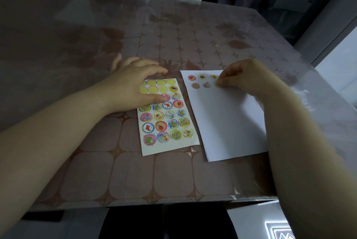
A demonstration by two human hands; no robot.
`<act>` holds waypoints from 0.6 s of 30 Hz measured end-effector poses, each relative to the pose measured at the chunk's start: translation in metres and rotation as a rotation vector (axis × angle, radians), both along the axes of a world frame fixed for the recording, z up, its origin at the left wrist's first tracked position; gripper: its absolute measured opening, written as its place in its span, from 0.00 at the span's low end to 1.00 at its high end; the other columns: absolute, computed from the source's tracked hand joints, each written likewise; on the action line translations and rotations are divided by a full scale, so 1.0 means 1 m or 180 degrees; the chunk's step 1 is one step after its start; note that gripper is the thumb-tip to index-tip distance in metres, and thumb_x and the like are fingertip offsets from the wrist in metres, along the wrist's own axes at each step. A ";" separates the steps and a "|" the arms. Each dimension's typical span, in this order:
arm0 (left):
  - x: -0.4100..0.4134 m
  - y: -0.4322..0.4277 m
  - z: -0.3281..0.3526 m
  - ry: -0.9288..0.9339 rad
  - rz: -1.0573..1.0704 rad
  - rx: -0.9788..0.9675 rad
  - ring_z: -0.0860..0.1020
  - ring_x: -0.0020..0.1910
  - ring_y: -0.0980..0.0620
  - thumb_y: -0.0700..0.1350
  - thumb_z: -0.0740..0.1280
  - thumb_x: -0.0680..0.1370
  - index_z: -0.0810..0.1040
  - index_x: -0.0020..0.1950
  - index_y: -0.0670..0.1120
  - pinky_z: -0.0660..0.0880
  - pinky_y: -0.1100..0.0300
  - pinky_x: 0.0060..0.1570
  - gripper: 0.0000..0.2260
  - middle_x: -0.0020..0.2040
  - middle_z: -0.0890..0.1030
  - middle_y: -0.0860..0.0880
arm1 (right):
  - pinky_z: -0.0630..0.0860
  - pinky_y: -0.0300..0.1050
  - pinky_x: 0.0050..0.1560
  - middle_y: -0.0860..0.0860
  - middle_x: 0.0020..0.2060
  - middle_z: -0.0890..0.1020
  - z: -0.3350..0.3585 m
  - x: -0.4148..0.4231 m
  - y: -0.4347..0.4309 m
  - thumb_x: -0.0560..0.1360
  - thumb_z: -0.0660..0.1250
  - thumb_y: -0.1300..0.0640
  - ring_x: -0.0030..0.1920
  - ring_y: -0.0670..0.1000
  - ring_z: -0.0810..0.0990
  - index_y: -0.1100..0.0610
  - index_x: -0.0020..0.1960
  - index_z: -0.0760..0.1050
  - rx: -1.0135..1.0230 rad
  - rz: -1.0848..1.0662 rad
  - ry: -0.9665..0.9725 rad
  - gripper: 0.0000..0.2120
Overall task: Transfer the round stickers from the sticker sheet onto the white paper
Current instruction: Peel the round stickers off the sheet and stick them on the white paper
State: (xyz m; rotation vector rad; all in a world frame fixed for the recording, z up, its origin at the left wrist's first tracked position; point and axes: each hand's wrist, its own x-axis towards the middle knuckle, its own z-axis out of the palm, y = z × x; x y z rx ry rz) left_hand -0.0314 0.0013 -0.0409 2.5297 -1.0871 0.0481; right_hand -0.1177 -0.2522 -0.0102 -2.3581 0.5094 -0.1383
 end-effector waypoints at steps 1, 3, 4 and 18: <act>0.000 0.000 0.000 0.0002 0.0003 -0.0001 0.56 0.71 0.54 0.73 0.53 0.56 0.66 0.67 0.62 0.39 0.47 0.69 0.40 0.70 0.65 0.56 | 0.70 0.36 0.41 0.55 0.46 0.83 -0.001 0.001 0.000 0.67 0.74 0.56 0.38 0.47 0.75 0.55 0.44 0.82 -0.0020 -0.0015 -0.0012 0.07; 0.000 0.000 0.000 0.0004 -0.0003 -0.0005 0.56 0.71 0.54 0.73 0.53 0.56 0.66 0.67 0.62 0.39 0.47 0.69 0.40 0.70 0.65 0.56 | 0.69 0.37 0.38 0.55 0.45 0.82 -0.002 0.004 0.000 0.67 0.74 0.57 0.38 0.47 0.74 0.55 0.45 0.82 -0.0070 -0.0025 -0.0021 0.08; 0.000 0.000 0.000 -0.0005 -0.0010 -0.0011 0.56 0.71 0.54 0.73 0.53 0.56 0.66 0.67 0.61 0.39 0.46 0.69 0.40 0.70 0.65 0.56 | 0.68 0.37 0.35 0.55 0.45 0.81 -0.003 0.006 0.000 0.67 0.74 0.57 0.37 0.46 0.73 0.55 0.46 0.81 -0.0101 -0.0033 0.0006 0.09; -0.003 0.001 0.002 0.0140 -0.0065 0.0001 0.58 0.70 0.54 0.67 0.58 0.64 0.69 0.66 0.58 0.38 0.46 0.70 0.32 0.66 0.70 0.57 | 0.70 0.48 0.49 0.50 0.48 0.71 -0.013 0.012 0.004 0.72 0.68 0.47 0.45 0.53 0.72 0.53 0.53 0.70 -0.0734 -0.0211 0.0096 0.15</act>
